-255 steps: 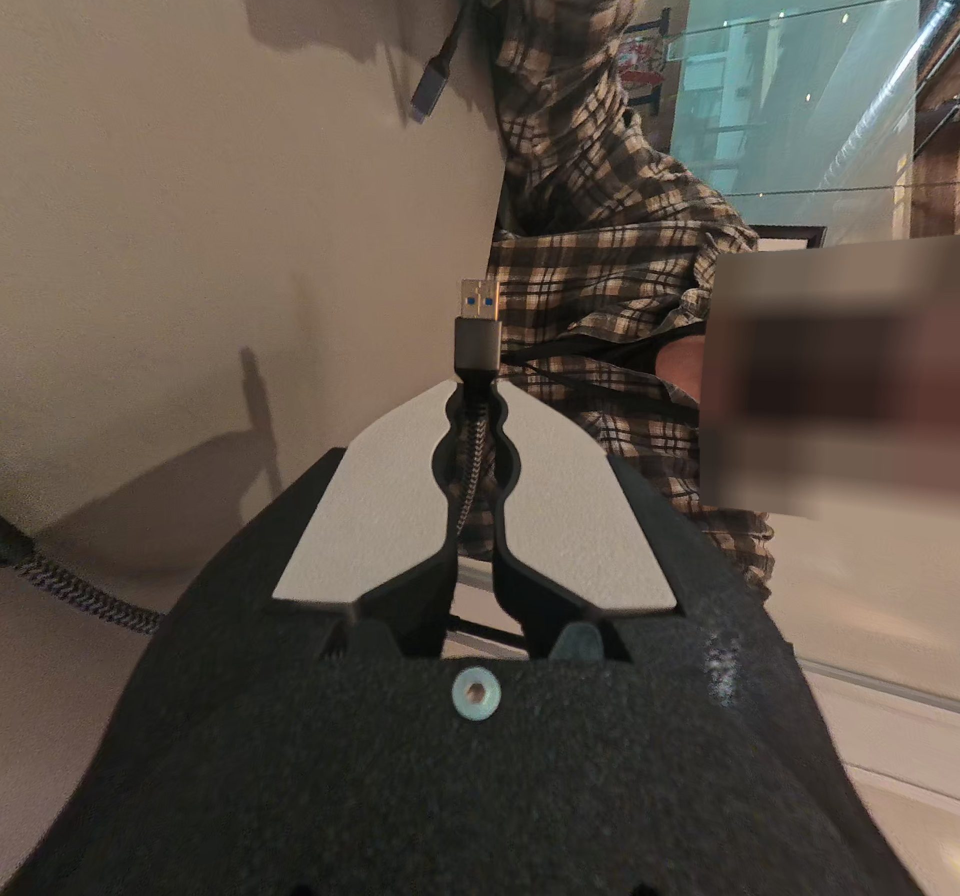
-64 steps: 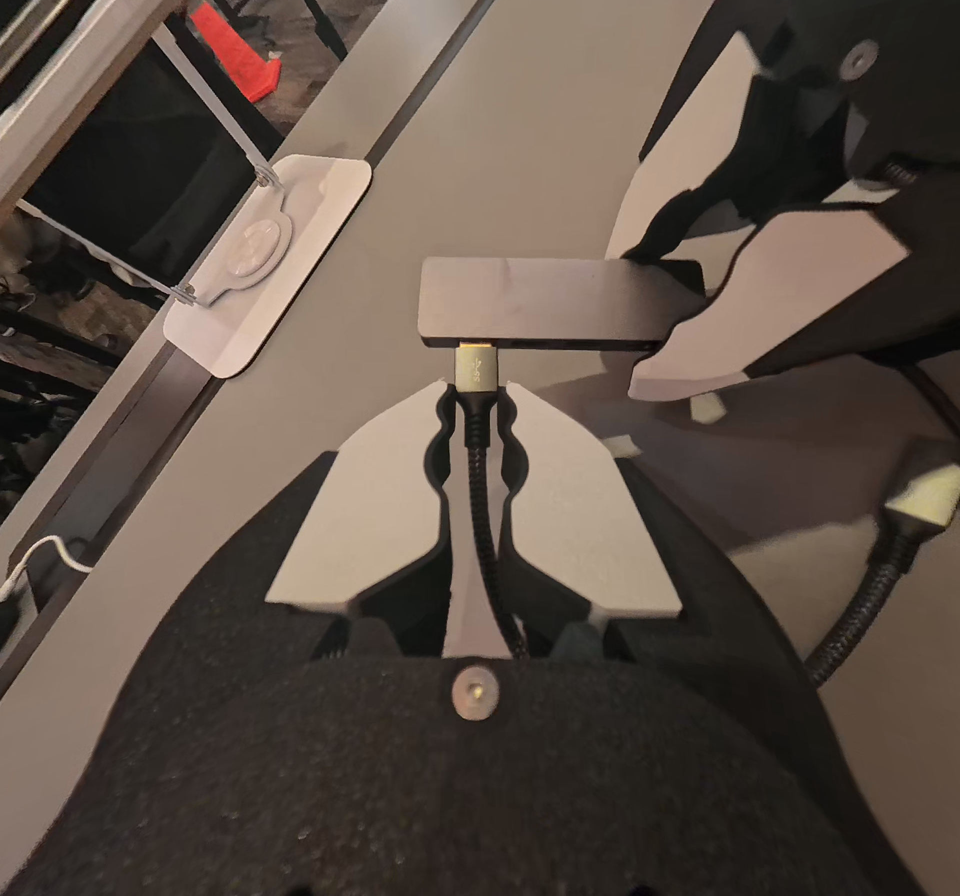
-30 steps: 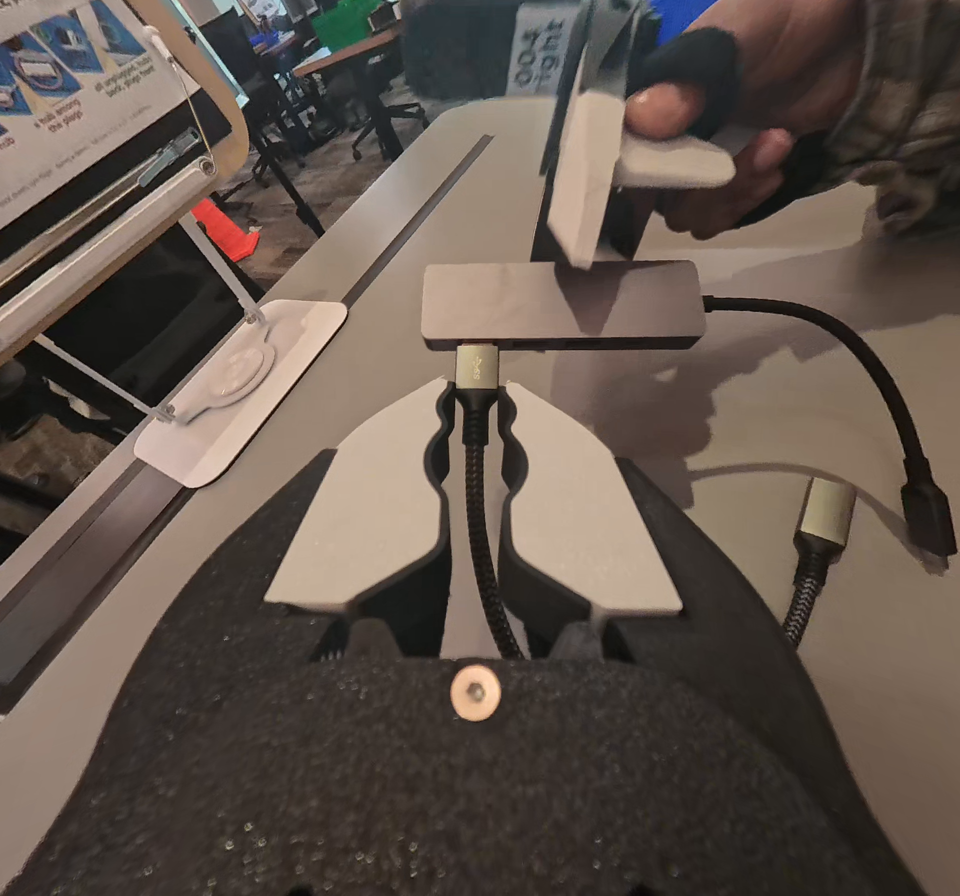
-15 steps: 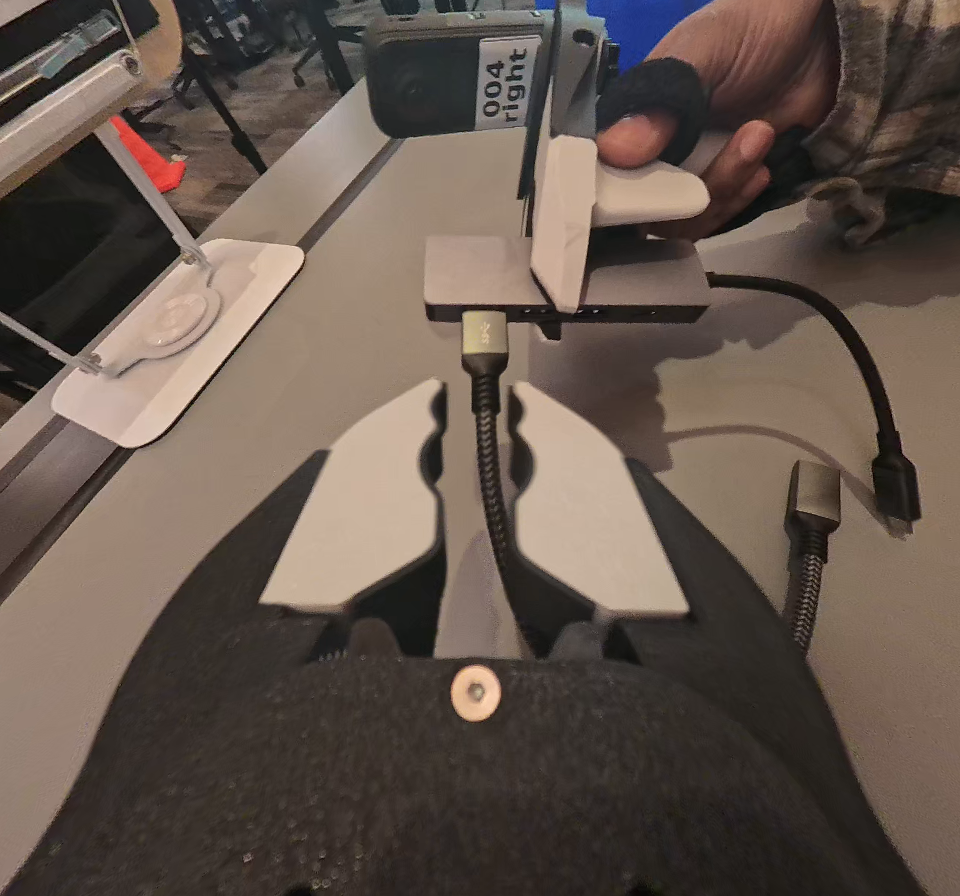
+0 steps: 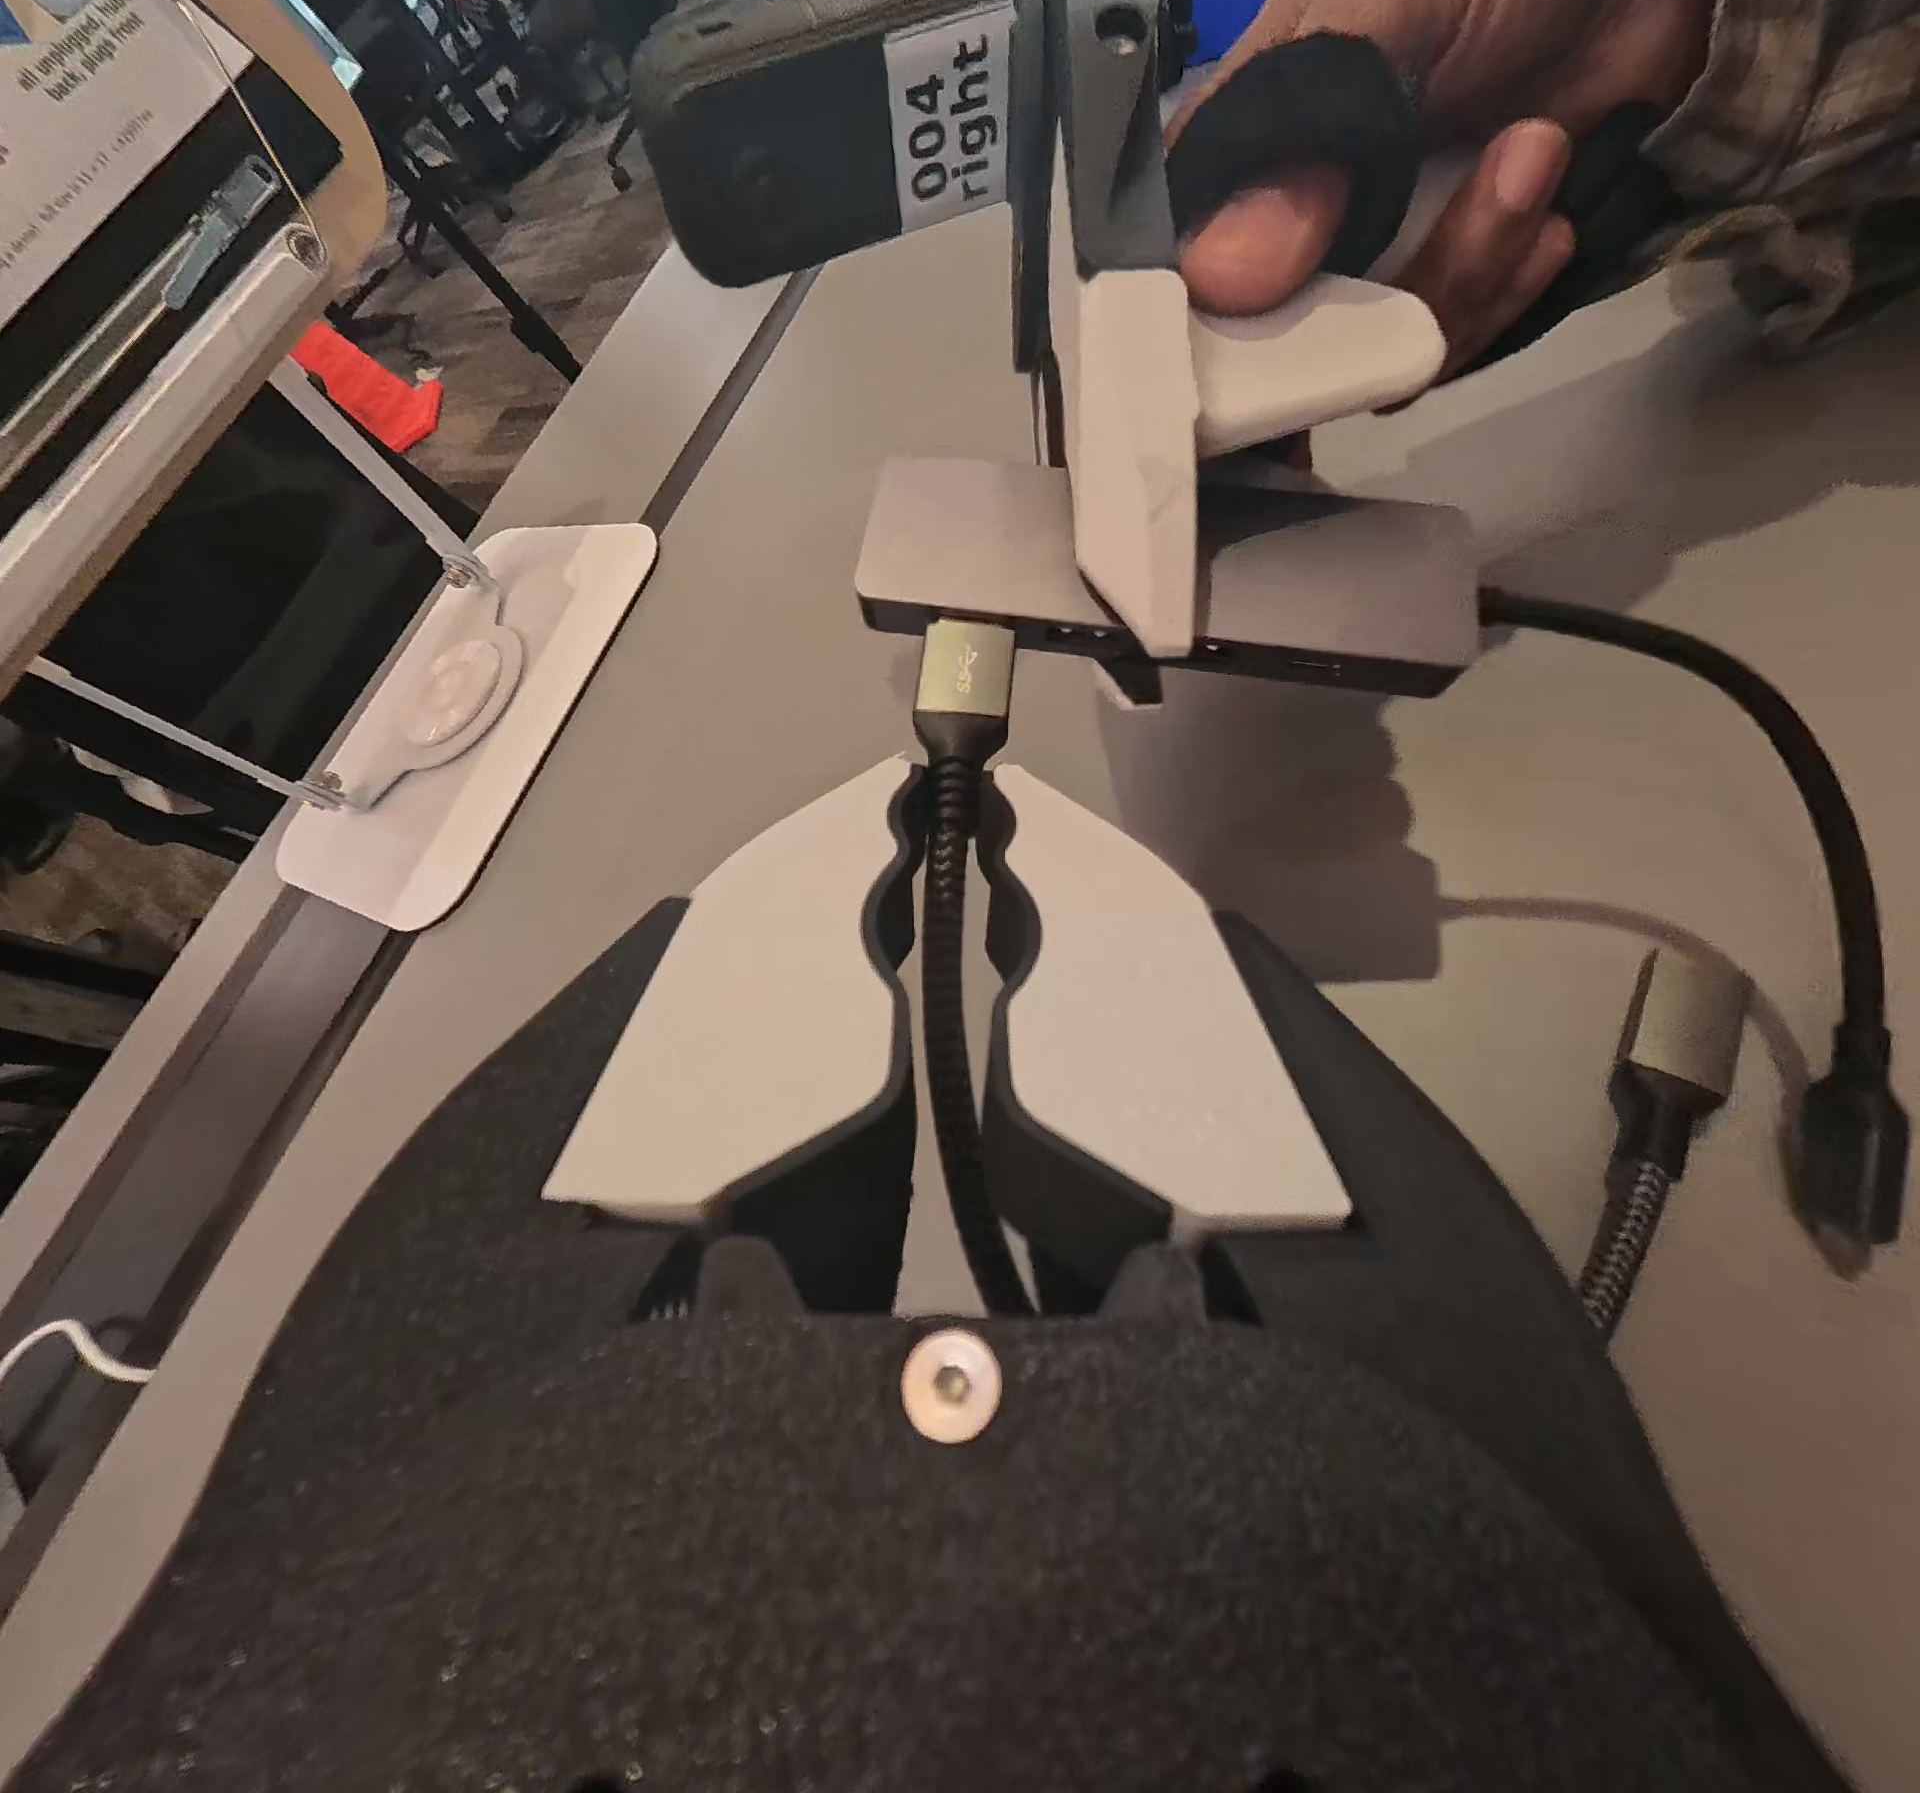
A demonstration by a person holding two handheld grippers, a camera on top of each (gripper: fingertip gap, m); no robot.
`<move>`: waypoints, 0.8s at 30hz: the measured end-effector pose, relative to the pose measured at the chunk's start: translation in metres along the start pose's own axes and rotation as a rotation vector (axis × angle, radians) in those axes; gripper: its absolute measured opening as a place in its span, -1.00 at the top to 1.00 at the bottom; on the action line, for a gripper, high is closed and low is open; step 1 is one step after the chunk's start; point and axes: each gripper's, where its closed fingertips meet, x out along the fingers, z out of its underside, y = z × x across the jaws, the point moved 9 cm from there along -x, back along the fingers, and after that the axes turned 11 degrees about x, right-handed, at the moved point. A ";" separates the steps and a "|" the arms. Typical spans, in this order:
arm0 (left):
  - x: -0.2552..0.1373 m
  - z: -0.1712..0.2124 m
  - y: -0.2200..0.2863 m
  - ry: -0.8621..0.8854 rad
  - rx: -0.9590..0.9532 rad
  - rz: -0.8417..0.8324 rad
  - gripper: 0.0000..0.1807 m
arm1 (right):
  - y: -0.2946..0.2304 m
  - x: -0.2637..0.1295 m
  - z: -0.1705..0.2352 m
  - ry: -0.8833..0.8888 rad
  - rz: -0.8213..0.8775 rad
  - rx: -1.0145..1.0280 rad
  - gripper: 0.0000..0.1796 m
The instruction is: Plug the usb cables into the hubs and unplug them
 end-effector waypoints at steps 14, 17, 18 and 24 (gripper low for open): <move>-0.002 0.006 0.004 -0.018 0.111 0.064 0.91 | 0.001 0.009 0.005 -0.069 0.081 -0.075 0.86; -0.003 0.010 0.001 -0.024 0.066 0.042 0.91 | -0.002 -0.004 0.006 0.074 0.034 -0.104 0.60; -0.004 0.011 0.002 -0.014 0.057 0.043 0.91 | 0.000 -0.009 0.006 0.133 0.005 -0.094 0.63; -0.001 0.004 0.009 -0.006 0.084 0.046 0.91 | 0.008 -0.018 0.001 0.280 -0.089 -0.052 0.88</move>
